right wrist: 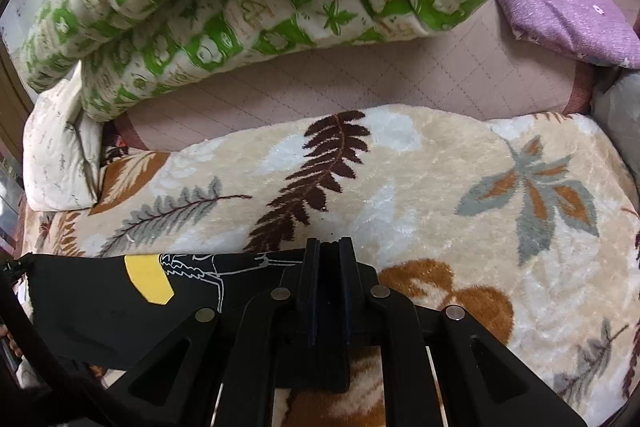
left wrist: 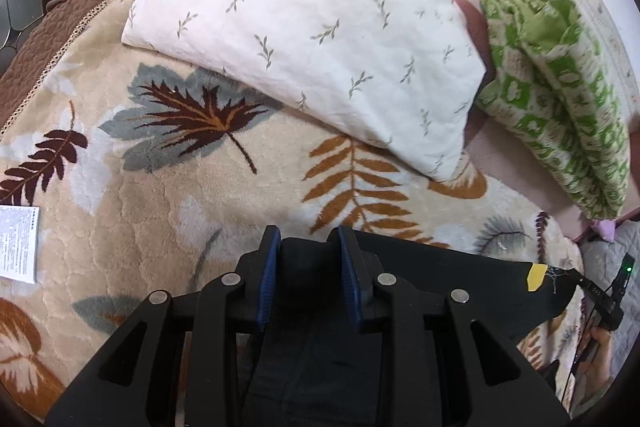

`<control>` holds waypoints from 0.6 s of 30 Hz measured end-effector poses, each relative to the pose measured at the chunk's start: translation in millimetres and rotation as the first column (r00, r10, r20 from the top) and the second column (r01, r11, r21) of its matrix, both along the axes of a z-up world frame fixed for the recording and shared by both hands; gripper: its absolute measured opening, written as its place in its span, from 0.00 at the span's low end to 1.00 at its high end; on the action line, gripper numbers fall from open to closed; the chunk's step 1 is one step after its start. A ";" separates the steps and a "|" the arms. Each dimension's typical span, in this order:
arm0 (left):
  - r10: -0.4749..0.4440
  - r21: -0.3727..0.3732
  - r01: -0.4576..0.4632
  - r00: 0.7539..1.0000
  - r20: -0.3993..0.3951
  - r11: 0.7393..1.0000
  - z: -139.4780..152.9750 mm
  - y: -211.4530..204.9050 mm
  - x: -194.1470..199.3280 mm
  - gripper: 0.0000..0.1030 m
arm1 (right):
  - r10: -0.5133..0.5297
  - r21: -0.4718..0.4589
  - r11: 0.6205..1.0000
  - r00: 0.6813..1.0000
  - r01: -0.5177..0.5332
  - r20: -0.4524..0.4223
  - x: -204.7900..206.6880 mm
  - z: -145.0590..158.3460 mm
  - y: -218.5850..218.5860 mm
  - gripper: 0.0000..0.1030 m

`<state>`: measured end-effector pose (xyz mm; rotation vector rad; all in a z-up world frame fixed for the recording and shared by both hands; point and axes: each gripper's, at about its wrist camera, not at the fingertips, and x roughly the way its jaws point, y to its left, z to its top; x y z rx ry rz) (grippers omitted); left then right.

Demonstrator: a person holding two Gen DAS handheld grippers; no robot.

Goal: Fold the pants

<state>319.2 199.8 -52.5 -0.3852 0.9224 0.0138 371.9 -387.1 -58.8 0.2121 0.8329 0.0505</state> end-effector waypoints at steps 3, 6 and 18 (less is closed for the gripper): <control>0.008 -0.035 -0.008 1.000 0.015 0.999 6.0 3.1 -6.5 0.26 | -0.003 0.011 1.000 1.000 0.003 0.010 -11.4 5.9 -3.4 0.08; 0.014 -0.066 -0.012 0.999 0.029 0.998 11.8 5.9 -15.2 0.26 | -0.009 0.030 1.000 1.000 0.008 0.019 -22.7 10.5 -8.2 0.08; -0.003 -0.093 0.011 0.996 0.086 0.996 36.9 2.4 -52.4 0.26 | -0.006 0.057 0.998 0.998 0.003 0.066 -67.0 36.5 -16.5 0.08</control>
